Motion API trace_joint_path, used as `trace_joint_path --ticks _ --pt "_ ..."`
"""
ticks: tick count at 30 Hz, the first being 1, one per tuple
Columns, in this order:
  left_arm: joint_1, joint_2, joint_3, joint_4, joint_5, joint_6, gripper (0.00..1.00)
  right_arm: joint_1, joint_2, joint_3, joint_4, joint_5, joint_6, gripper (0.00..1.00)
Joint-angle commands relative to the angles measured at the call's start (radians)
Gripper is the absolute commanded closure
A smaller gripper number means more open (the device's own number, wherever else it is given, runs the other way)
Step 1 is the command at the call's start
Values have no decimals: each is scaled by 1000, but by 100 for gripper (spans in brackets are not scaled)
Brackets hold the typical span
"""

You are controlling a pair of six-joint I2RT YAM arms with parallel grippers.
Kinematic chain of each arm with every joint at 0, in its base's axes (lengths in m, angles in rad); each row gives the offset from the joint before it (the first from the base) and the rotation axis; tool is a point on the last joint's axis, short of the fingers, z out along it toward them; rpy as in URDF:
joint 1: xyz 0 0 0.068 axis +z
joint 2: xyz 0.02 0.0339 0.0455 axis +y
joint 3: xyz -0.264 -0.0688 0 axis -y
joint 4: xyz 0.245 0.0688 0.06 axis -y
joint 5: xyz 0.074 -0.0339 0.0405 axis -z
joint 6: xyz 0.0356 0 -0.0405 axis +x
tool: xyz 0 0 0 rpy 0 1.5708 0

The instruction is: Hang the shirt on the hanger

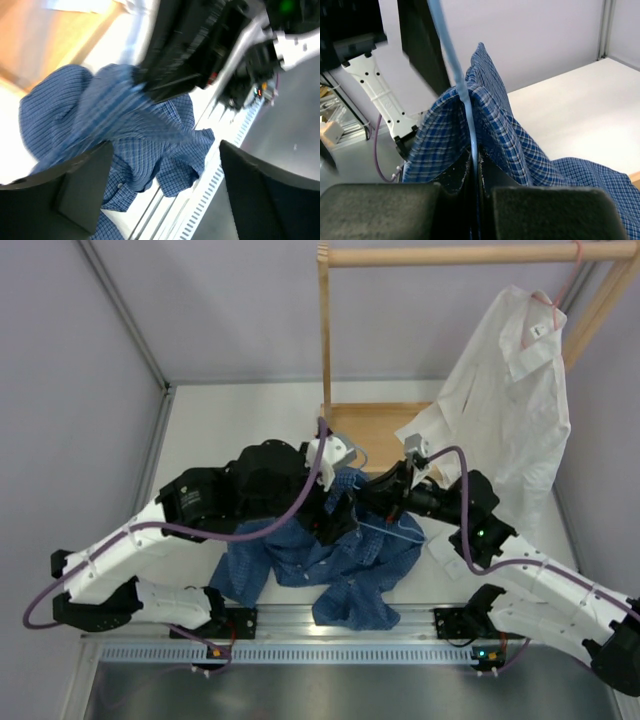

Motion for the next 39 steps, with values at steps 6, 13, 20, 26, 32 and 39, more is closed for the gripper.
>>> trace_joint_path --ticks 6,13,20,26,32,39 --pt "-2 -270 -4 78 -480 40 2 -5 -93 -127 429 82 119 100" --pt "-2 -289 -121 100 -610 105 2 -6 -139 -127 377 81 110 100" --pt "-2 -305 -223 333 -76 461 9 -8 -191 -86 121 99 41 100" --pt "-2 -215 -182 383 101 598 10 -14 -221 -78 17 59 18 100" --pt "45 -68 -101 311 227 581 8 -20 -248 -57 -64 -22 -42 100" --pt "283 -57 -70 248 757 535 19 -26 -279 -28 -132 -100 -97 100"
